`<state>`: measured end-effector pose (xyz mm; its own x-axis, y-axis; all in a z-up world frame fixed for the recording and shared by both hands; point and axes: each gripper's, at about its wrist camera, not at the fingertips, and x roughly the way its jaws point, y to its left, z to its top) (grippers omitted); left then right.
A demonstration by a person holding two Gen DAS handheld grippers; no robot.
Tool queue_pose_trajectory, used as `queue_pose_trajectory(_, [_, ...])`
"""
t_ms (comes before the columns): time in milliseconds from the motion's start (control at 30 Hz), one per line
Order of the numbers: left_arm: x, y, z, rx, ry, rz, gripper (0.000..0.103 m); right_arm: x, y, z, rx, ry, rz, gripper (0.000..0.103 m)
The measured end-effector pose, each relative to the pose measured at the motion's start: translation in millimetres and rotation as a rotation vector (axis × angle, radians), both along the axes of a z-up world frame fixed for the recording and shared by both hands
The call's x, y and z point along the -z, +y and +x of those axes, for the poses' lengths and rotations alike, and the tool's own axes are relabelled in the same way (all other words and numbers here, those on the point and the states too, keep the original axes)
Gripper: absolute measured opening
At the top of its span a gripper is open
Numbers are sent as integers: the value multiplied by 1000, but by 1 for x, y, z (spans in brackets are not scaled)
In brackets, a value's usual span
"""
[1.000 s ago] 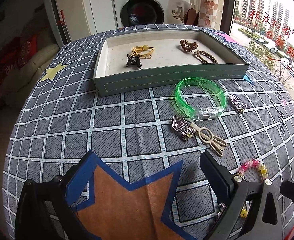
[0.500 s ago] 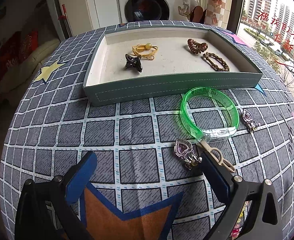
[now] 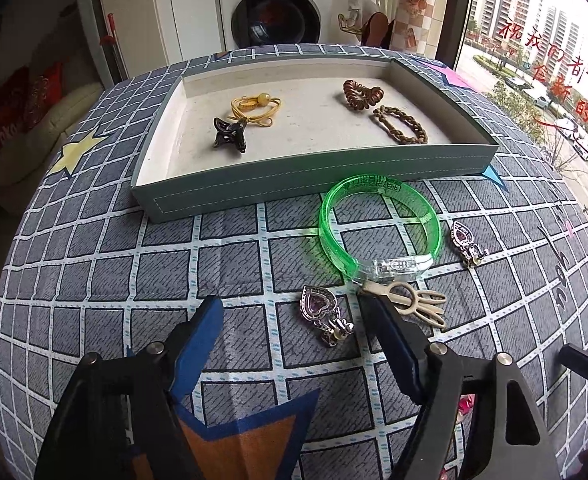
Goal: Organize jewelry
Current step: 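Withdraw both tools and move toward the heart pendant and beaded bracelet, then grasp the heart pendant with left tool while right tool grasps beaded bracelet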
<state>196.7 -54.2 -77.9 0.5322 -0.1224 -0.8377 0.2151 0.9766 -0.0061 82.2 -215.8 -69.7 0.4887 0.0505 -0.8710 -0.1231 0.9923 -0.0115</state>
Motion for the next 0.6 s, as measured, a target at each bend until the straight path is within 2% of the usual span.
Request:
queue_pose_trajectory(67, [-2,-4,-2,31,-2,-5,73,-3,7,-1,-28,-8,-3,83])
queue_pose_trajectory(133, [-3,-9,-5,59,-8,-3,58,-4,13,0,-46,-10,-1,76])
queue_pose_trajectory(167, [-3,-10,-7,71,-13,-5,51,-4,16,1,-52,-11,0,76])
queue_pose_trajectory(200, [-4,-11,-8,79,-16,-4,39,-4,18,2,-56,-8,-1,75])
queue_pose_trajectory(233, [-4,-10,-9,82,-18,-4,35,-4,20,3,-61,-3,-4,74])
queue_pose_trajectory(367, [-5,-3,-15,86,-18,-28,30,-5,24,3,-82,14,-4,65])
queue_pose_trajectory(467, [-6,4,-23,88,-18,-45,30,-8,29,0,-104,12,-8,38])
queue_pose_trajectory(500, [-6,6,-27,85,-21,-49,30,-9,31,-1,-110,10,-14,19])
queue_pose_trajectory(533, [-7,9,-30,81,-23,-56,30,-9,33,-2,-111,9,-21,9])
queue_pose_trajectory(600, [-8,15,-35,66,-23,-73,30,-9,32,-4,-107,-1,-25,9])
